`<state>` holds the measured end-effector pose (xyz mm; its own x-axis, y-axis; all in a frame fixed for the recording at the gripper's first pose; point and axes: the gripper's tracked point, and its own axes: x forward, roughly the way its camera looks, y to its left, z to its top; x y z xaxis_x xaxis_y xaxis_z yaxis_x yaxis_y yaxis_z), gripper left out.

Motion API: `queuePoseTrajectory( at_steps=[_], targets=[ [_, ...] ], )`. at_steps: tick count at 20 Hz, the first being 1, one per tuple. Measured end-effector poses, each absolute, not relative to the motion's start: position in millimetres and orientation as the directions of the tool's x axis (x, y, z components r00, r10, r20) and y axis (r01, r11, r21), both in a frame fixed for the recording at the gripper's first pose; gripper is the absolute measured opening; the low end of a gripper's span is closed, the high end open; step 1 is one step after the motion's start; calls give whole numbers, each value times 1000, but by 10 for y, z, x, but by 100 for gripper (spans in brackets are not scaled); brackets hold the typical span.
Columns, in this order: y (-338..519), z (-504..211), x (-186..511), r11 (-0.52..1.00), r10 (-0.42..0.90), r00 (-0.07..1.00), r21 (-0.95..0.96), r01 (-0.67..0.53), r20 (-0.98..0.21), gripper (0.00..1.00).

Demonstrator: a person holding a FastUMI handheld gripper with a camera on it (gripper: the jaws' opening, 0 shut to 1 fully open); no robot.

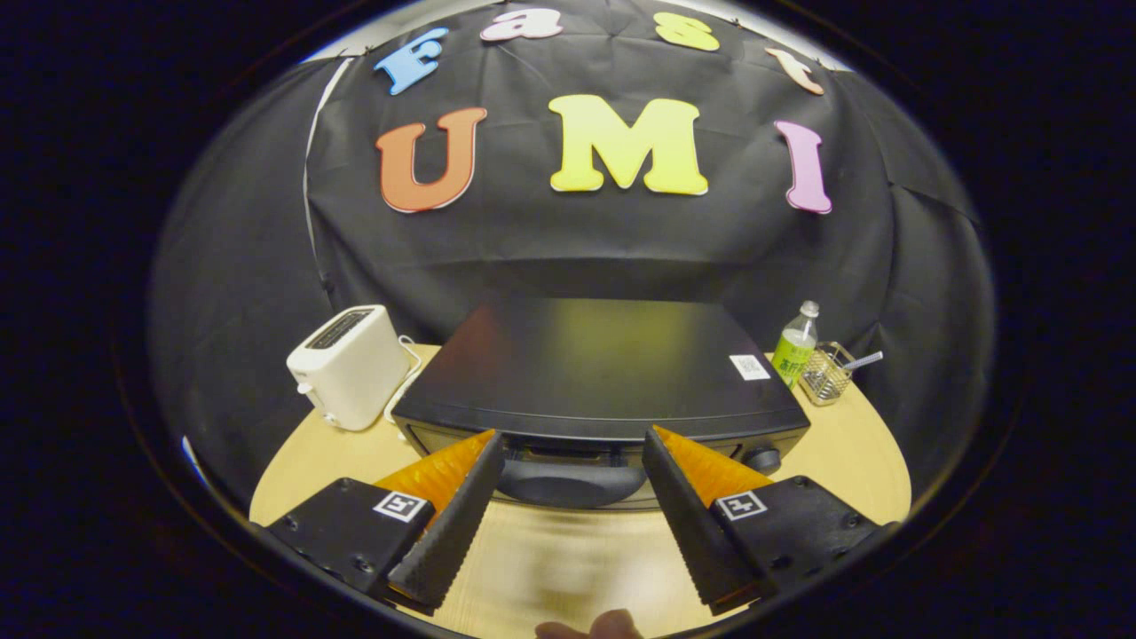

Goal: Open the toaster oven, put the food inside, and close the toaster oven door.

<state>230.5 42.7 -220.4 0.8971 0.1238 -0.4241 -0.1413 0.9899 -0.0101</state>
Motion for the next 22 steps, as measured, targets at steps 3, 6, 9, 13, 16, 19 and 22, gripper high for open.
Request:
queuePoseTrajectory(
  at_steps=[3,6,9,13,16,19,22],
  targets=[
    [441,-2329,2379,992,112,887,-2,-127,-447,100],
    [439,-2314,2396,994,102,894,1,-112,-437,100],
    [463,-2326,2371,995,97,894,17,-99,-437,100],
    [444,-2371,2233,995,97,894,18,-100,-438,100],
    [446,-2494,2024,995,100,876,24,-100,-472,100],
    [432,-2636,1753,996,88,871,13,-93,-483,100],
    [417,-2858,1508,996,81,843,16,-86,-531,100]
  ],
)
